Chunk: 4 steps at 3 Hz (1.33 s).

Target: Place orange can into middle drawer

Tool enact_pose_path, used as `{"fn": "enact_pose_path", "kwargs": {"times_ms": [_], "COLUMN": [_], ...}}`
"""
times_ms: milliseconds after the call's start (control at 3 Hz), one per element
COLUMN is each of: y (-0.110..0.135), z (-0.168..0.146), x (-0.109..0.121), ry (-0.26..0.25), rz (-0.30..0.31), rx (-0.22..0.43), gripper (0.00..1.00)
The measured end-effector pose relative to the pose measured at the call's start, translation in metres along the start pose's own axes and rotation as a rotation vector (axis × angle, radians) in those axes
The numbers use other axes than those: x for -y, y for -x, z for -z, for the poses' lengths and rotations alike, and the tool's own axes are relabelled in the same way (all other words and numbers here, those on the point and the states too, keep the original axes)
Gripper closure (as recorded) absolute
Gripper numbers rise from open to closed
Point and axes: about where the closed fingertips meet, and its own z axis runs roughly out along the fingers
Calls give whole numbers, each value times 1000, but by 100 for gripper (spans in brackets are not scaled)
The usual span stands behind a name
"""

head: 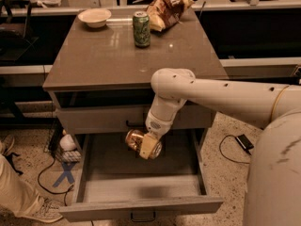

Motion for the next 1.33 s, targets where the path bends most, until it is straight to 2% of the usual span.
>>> {"fn": "enact_pose_path", "kwargs": {"times_ms": [333,667,1000,1333], "y": [-3,-16,-26,-20], "z": [-25,-60,-101,-134], "x": [-1,5,17,28], "ry": [-21,-79,-145,-135], "rz": [-21,-86,-170,-208], "rx": [-1,23,115,167], "gripper": [100,100,100,100]}}
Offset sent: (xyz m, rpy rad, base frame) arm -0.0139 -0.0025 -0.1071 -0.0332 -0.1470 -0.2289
